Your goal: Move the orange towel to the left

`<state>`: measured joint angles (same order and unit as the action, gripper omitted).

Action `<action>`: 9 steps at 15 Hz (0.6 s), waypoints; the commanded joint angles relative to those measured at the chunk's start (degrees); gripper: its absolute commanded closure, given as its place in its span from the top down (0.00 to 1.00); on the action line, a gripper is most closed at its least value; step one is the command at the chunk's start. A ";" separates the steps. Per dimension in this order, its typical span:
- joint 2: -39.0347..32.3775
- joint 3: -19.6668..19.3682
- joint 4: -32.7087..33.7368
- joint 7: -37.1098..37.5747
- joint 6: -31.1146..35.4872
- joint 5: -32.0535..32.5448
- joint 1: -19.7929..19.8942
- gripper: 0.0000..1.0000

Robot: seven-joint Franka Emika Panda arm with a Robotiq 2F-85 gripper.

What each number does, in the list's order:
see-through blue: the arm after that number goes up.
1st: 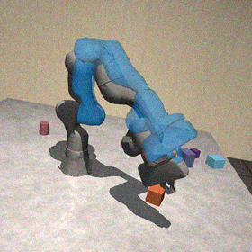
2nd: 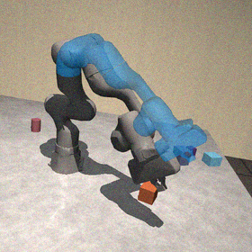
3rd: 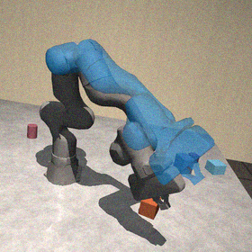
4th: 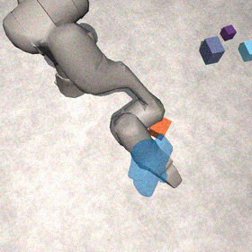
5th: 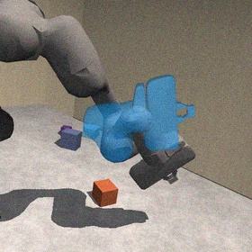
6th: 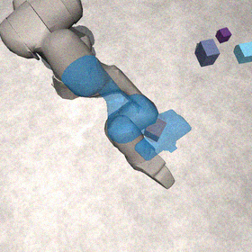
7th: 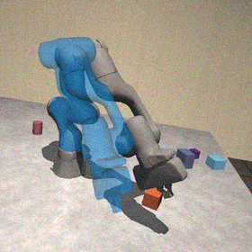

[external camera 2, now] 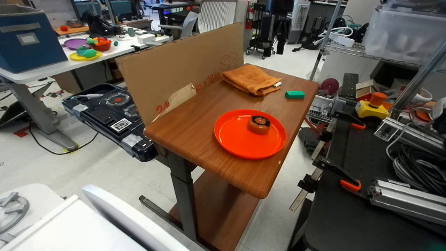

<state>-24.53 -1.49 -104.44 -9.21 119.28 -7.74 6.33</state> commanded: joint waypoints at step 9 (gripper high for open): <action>-21.34 -2.80 26.16 11.08 -5.56 5.75 -1.44 1.00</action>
<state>-40.06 -3.37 -86.49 -1.86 116.26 -4.35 6.55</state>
